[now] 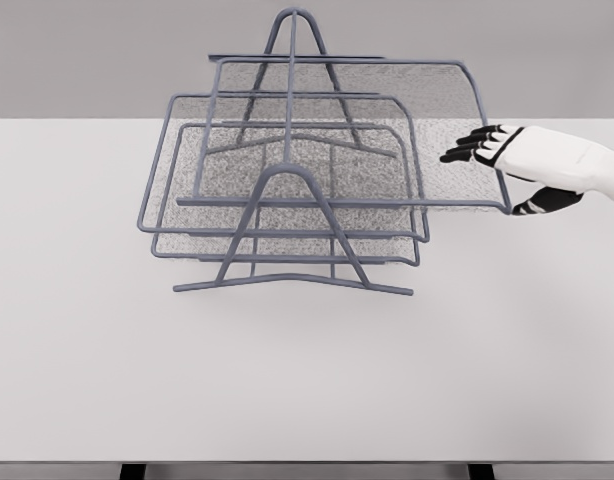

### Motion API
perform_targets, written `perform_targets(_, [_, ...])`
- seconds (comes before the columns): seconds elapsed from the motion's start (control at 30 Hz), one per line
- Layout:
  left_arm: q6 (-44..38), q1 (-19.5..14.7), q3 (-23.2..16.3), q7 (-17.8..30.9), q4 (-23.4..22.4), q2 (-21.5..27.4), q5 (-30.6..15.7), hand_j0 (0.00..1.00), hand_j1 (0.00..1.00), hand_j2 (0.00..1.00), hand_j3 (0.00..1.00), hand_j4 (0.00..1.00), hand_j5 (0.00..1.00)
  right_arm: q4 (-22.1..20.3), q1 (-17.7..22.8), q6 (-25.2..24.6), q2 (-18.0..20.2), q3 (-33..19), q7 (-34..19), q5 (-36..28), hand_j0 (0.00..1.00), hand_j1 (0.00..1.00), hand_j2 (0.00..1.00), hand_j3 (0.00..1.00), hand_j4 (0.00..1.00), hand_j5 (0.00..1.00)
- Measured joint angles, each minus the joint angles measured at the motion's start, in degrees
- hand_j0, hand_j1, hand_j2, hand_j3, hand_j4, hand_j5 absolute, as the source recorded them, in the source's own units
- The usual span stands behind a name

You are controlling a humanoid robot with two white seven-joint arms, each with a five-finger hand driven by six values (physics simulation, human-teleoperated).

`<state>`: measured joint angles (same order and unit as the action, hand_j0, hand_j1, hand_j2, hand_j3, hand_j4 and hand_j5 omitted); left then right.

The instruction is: Pull out the upper folder box with right arm

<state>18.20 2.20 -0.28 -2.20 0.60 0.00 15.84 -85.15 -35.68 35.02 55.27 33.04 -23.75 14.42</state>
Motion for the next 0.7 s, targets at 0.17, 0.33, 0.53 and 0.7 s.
perform_targets(0.17, [0.0,0.0,0.0,0.0,0.0,0.0,0.0,1.00,1.00,1.00,1.00,1.00,1.00,0.0,0.0,0.0,1.2,-0.1,0.0,-0.2,1.00,1.00,1.00,1.00,1.00,1.00])
perform_targets(0.33, [0.0,0.0,0.0,0.0,0.0,0.0,0.0,1.00,1.00,1.00,1.00,1.00,1.00,0.0,0.1,0.1,2.4,-0.2,0.1,0.2,1.00,1.00,1.00,1.00,1.00,1.00])
perform_targets(0.53, [0.0,0.0,0.0,0.0,0.0,0.0,0.0,1.00,1.00,1.00,1.00,1.00,1.00,-0.2,0.1,0.1,3.4,-0.2,0.1,0.4,1.00,1.00,1.00,1.00,1.00,1.00])
perform_targets(0.7, [0.0,0.0,0.0,0.0,0.0,0.0,0.0,1.00,1.00,1.00,1.00,1.00,1.00,-0.2,0.1,0.1,4.1,-0.2,0.1,0.3,1.00,1.00,1.00,1.00,1.00,1.00])
